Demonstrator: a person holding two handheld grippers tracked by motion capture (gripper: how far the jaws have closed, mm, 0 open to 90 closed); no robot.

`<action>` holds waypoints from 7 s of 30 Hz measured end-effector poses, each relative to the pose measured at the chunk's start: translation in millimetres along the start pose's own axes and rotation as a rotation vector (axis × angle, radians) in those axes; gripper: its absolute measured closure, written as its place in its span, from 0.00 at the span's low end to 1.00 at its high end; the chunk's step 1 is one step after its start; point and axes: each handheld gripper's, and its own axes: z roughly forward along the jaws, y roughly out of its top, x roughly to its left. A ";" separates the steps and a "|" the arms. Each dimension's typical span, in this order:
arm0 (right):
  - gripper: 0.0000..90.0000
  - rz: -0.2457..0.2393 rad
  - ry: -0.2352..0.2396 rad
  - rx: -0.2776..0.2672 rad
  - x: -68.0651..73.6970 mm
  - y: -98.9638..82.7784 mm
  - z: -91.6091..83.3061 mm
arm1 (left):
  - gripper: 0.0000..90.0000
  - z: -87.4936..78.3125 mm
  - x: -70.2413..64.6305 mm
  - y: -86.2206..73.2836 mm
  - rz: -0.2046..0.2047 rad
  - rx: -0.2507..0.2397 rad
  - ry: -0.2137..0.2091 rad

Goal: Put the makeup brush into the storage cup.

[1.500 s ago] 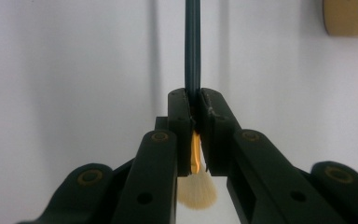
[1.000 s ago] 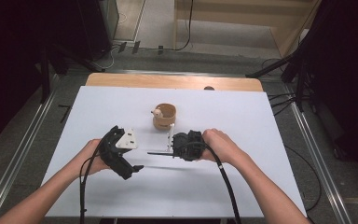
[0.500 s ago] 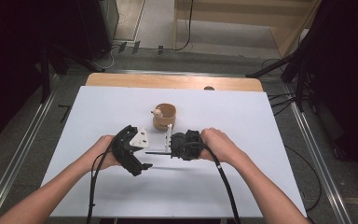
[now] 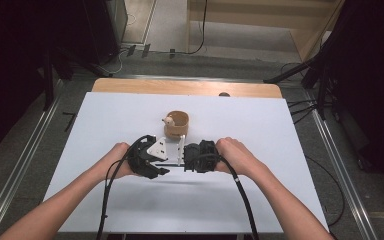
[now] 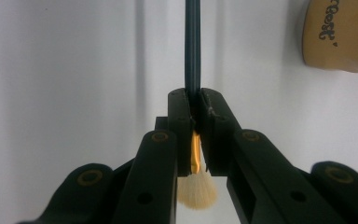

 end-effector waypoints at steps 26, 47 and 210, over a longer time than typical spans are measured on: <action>0.93 -0.033 0.019 0.013 2.4 3.3 2.5 | 0.95 13.8 -5.6 -0.8 0.045 -0.049 -0.056; 0.09 0.232 0.018 -0.204 -10.4 -19.5 -13.5 | 0.96 4.7 -10.8 -16.0 0.006 -0.136 -0.036; 0.93 0.760 -0.116 -0.793 16.4 -65.9 10.5 | 0.08 30.2 -27.9 -35.3 -0.503 -0.486 0.298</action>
